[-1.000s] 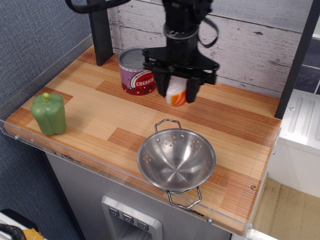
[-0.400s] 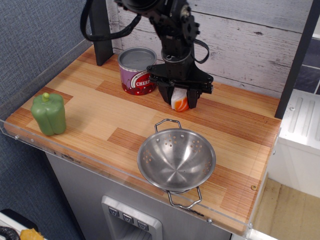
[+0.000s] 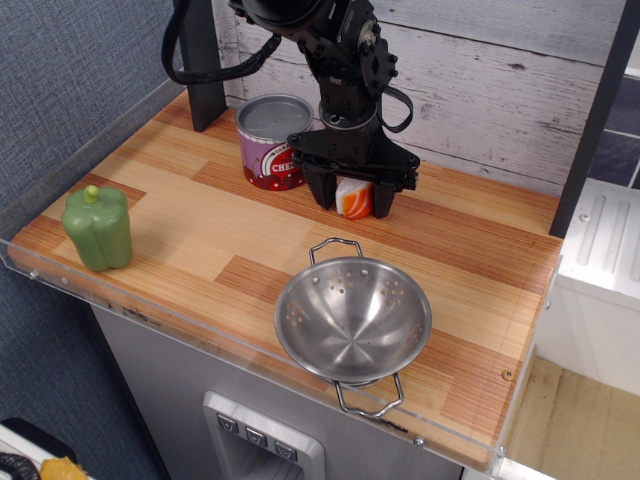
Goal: Pick up the meat out of the pot and place it on the right of the can
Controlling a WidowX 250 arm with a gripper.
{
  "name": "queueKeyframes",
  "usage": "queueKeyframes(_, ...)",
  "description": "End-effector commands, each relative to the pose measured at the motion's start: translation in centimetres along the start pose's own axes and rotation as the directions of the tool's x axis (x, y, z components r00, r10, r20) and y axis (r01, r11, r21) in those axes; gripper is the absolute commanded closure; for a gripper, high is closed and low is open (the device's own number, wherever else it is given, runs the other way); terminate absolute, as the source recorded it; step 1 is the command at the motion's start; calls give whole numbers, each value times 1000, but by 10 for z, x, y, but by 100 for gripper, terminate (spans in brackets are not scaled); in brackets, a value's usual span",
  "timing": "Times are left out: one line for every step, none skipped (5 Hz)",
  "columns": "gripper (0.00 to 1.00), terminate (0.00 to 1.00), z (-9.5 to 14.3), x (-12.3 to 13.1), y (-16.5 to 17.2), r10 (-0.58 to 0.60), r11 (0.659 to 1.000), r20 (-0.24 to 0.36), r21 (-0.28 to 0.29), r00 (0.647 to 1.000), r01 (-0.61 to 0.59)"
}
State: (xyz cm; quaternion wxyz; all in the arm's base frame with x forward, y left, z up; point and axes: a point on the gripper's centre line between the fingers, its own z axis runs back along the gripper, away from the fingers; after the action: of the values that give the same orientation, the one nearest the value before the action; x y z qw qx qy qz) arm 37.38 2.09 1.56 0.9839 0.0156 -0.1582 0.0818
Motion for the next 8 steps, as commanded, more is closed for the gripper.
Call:
queueKeyframes(0, 0, 31, 2, 1, 43, 999, 74, 14, 996, -44)
queueKeyframes(0, 0, 51, -4, -2, 30, 1000, 75, -11, 997, -29)
queueKeyframes(0, 0, 84, -16, -4, 32, 997, 99, 62, 995, -38)
queueKeyframes(0, 0, 102, -27, -4, 98, 987, 50, 124, 994, -103)
queueKeyframes(0, 0, 126, -45, -14, 71, 993, 20, 93, 997, -73)
queueKeyframes(0, 0, 146, -60, -27, 18, 998, 31, 67, 999, -20)
queueKeyframes(0, 0, 156, -71, -45, -87, 996, 94, 34, 992, 84)
queueKeyframes(0, 0, 156, -71, -45, -87, 996, 94, 34, 992, 84)
